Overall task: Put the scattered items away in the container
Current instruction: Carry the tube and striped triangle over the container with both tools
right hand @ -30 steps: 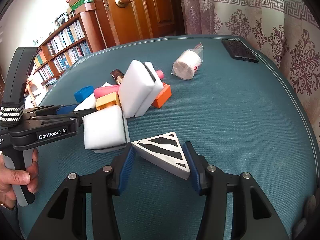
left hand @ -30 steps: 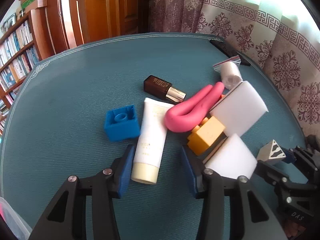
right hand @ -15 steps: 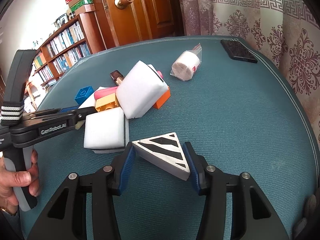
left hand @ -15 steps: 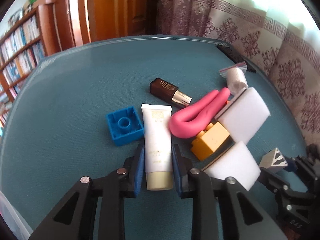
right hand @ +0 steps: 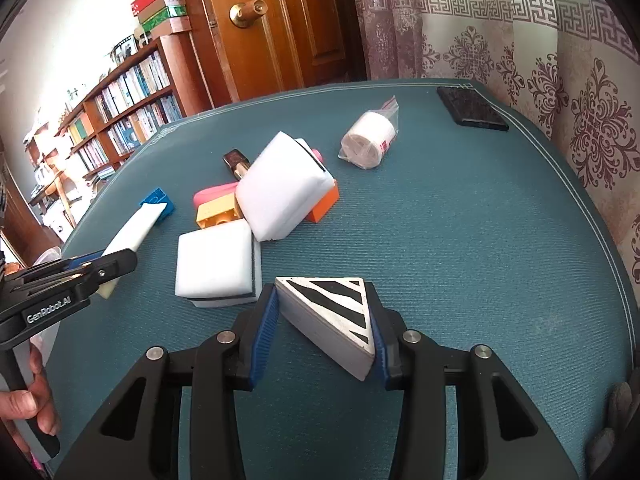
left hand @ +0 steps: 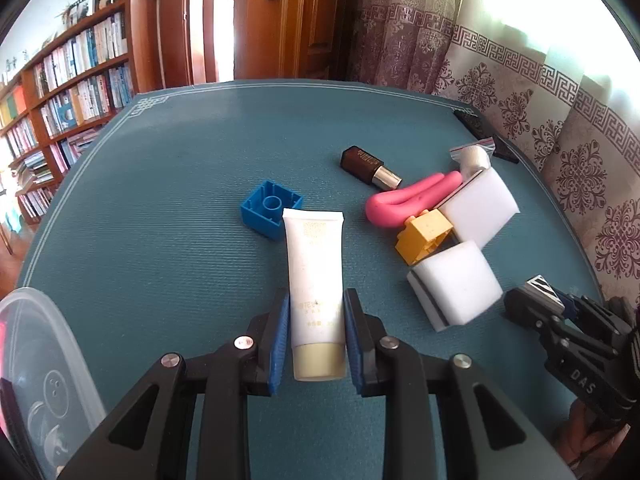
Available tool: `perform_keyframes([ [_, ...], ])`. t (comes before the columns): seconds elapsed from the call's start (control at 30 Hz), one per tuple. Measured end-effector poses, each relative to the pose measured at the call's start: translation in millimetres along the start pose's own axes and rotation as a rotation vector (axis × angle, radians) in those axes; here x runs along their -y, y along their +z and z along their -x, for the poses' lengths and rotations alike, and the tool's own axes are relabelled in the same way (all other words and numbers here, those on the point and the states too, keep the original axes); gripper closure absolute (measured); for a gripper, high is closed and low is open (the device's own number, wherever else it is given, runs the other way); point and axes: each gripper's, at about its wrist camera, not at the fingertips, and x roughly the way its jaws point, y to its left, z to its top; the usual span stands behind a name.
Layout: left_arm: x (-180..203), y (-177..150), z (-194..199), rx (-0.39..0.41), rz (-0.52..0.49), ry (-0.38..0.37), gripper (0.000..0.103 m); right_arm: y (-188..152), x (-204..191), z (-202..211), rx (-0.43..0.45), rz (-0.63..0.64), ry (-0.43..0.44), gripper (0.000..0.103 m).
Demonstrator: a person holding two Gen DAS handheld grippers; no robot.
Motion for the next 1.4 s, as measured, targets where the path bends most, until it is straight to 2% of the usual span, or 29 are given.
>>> perform_keyframes([
  [0.3, -11, -12, 35, 0.058, -0.007, 0.052, 0.074, -2, -15, 17, 0.026, 0.004, 0.039, 0.059],
  [0.57, -34, -22, 63, 0.121, 0.013, 0.154, 0.074, -1, -43, 29, 0.026, 0.024, 0.100, 0.059],
  [0.97, -101, -43, 96, 0.178, 0.119, 0.288, 0.074, -1, -127, 29, 0.014, 0.151, 0.200, 0.059],
  [1.4, -154, -62, 111, 0.172, 0.181, 0.380, 0.073, 1, -232, 20, 0.000, 0.283, 0.335, 0.059],
])
